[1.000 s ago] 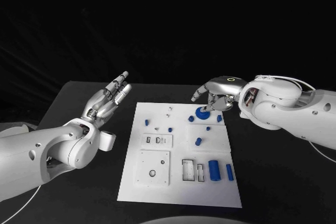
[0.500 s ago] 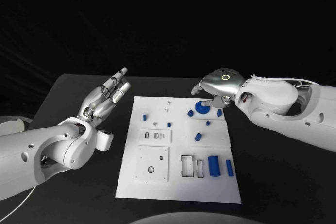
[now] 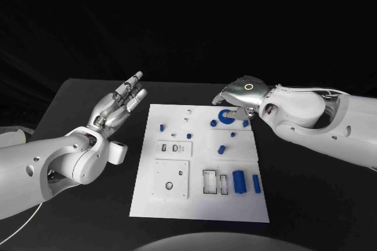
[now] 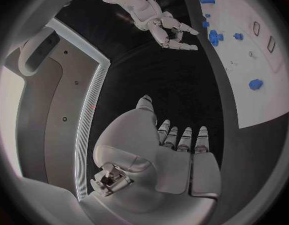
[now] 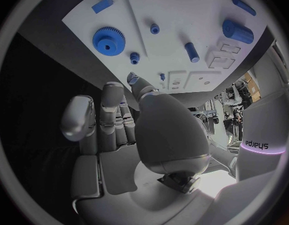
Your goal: Assemble the parts on the task board
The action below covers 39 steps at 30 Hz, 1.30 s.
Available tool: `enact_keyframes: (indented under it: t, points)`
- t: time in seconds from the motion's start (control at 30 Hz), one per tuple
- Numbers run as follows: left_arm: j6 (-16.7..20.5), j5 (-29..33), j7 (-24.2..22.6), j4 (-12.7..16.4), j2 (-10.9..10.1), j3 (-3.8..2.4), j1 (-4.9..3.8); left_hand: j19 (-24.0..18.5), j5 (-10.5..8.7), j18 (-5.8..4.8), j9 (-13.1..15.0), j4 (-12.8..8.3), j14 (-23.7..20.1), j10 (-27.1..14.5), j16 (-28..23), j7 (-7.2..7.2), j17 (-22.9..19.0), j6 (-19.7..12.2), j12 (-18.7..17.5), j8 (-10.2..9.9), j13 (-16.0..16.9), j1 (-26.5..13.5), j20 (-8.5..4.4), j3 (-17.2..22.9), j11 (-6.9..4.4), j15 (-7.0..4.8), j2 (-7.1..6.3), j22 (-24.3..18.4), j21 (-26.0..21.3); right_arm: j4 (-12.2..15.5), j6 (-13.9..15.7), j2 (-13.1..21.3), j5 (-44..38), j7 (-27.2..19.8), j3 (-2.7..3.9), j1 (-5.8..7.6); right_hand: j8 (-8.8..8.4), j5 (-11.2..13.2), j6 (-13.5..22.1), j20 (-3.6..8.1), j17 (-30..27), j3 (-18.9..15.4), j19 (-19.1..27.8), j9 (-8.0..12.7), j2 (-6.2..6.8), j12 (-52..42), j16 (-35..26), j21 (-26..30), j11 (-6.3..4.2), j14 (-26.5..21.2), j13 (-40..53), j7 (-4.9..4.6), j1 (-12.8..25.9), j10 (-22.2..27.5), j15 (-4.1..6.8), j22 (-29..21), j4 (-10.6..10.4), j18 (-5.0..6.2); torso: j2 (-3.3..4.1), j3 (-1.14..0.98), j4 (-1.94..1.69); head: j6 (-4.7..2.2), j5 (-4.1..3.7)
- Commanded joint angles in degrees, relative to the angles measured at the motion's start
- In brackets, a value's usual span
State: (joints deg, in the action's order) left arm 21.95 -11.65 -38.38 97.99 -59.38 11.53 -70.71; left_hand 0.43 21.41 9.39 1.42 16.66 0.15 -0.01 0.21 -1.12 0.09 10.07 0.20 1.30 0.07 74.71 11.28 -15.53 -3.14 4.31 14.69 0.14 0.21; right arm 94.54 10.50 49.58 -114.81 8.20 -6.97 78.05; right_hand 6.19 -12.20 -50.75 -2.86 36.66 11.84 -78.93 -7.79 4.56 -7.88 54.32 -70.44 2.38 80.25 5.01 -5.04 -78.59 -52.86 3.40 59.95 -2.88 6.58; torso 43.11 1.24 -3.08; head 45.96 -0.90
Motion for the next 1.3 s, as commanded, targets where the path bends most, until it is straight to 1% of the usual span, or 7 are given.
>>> enact_keyframes:
  t: [0.03, 0.2, 0.5, 0.97, 1.07, 1.17, 1.3]
  points:
    - [-1.8, 0.2, -0.5, -0.1, 0.4, -0.04, -0.05, -0.1, 0.40, 0.92, 0.1, 0.0, -0.1, 0.0, -0.2, 0.38, -0.1, 0.2, -0.2, 0.2, -0.1, 0.7, 0.43, 0.3, 0.41, 0.43, 0.08, 0.1, 0.1, -0.8, 0.4, -0.5, 0.8, -0.7, 0.02, -0.67, -0.29, 0.9, -0.6, -0.24, 0.2, 0.4, 0.4, 0.1, 0.75, 0.5, 0.4, -0.5, 0.08, 0.1, -0.1, -0.22, 0.2, -0.6, -0.27, 0.3, -0.2, -0.74, -0.55, 0.19, -0.13, 0.54, 0.04]
    - [-2.2, 1.0, -0.4, -0.3, 0.7, -0.03, -0.04, -0.1, 0.79, 0.92, 0.1, 0.1, -0.1, 0.0, -0.2, 0.53, -0.1, 0.2, -0.2, 0.2, -0.1, 0.9, 0.50, 0.4, 0.66, 0.50, 0.20, 0.1, 0.1, -2.1, 0.4, -1.5, 1.5, -1.3, 0.02, -1.65, -0.01, 1.1, -1.7, -0.35, 0.6, 0.8, 0.6, 0.0, 0.75, 0.7, 0.7, -0.9, 0.31, 0.0, -0.2, -0.44, 0.2, -1.2, -0.40, 0.9, -0.4, -0.76, -0.78, 0.22, -0.02, 1.00, 0.43]
    - [-3.0, 1.6, -0.4, -1.0, 1.6, -0.02, 0.04, -0.1, 1.56, 0.93, 0.1, 0.1, -0.1, 0.0, -0.2, 0.89, -0.1, 0.3, -0.2, 0.2, -0.1, 1.2, 0.66, 0.6, 1.26, 0.71, 0.44, 0.1, 0.1, -5.1, 0.5, -3.5, 2.6, -2.6, 0.02, -3.03, 0.32, 0.5, -3.2, -0.50, 1.8, 1.5, 0.7, -0.2, 0.68, 0.6, 1.8, -1.6, 0.49, 0.1, -0.3, -0.58, 0.2, -2.6, -0.53, 2.0, -0.7, -0.86, -1.29, 0.38, -0.19, 1.79, 0.16]
    - [-3.7, 1.7, -0.4, -1.6, 2.2, -0.02, 0.07, 0.1, 1.97, 0.96, 0.1, 0.1, -0.1, 0.0, -0.2, 1.13, -0.1, 0.4, -0.2, 0.3, -0.1, 1.5, 0.89, 0.6, 1.63, 0.94, 0.53, 0.2, 0.2, -9.2, 1.6, -6.7, 3.4, -4.6, 0.04, -5.29, 0.53, 1.5, -4.8, -0.61, 4.7, 2.3, 0.8, -0.5, 0.99, 0.5, 4.3, -2.3, 0.55, 0.6, -0.3, -0.57, 0.6, -4.7, -0.59, 3.2, -1.2, -0.95, -1.71, 0.42, -0.08, 2.44, 0.52]
    - [-3.8, 1.7, -0.3, -1.7, 2.2, -0.02, 0.08, 0.1, 2.02, 0.96, 0.1, 0.0, -0.1, 0.0, -0.2, 1.18, -0.1, 0.5, -0.2, 0.3, -0.1, 1.5, 0.94, 0.6, 1.69, 1.00, 0.53, 0.2, 0.2, -10.0, 1.7, -7.4, 3.5, -4.8, 0.04, -5.75, 0.60, 1.5, -5.1, -0.62, 4.7, 2.4, 0.8, -0.5, 0.98, 0.5, 4.3, -2.3, 0.54, 0.6, -0.3, -0.54, 0.5, -5.0, -0.59, 3.3, -1.3, -0.95, -1.76, 0.41, -0.16, 2.55, 0.45]
    - [-3.8, 1.7, -0.3, -1.8, 2.2, -0.02, 0.08, 0.1, 2.13, 0.97, 0.1, 0.0, -0.1, 0.0, -0.2, 1.23, -0.1, 0.5, -0.2, 0.3, -0.1, 1.6, 1.00, 0.7, 1.77, 1.04, 0.54, 0.2, 0.3, -10.9, 1.9, -8.0, 3.5, -5.0, 0.05, -6.11, 0.63, 1.0, -5.4, -0.62, 4.6, 2.8, 0.9, -0.6, 0.93, 0.6, 4.3, -2.4, 0.55, 0.4, -0.4, -0.54, 0.3, -5.1, -0.60, 3.4, -1.2, -0.94, -1.87, 0.44, -0.13, 2.73, 0.48]
    - [-4.0, 1.9, -0.2, -1.9, 2.2, -0.02, 0.09, 0.1, 2.25, 0.97, 0.1, 0.0, -0.1, 0.0, -0.2, 1.28, -0.1, 0.5, -0.2, 0.3, -0.1, 1.7, 1.05, 0.7, 1.82, 1.08, 0.55, 0.2, 0.3, -12.3, 2.3, -8.8, 3.6, -5.1, 0.06, -6.63, 0.51, -0.9, -5.7, -0.64, 4.8, 3.8, 1.1, -0.7, 0.94, 1.0, 4.5, -2.5, 0.66, 0.2, -0.6, -0.60, -0.3, -5.3, -0.65, 3.7, -1.0, -0.93, -1.94, 0.47, -0.18, 3.01, 0.47]
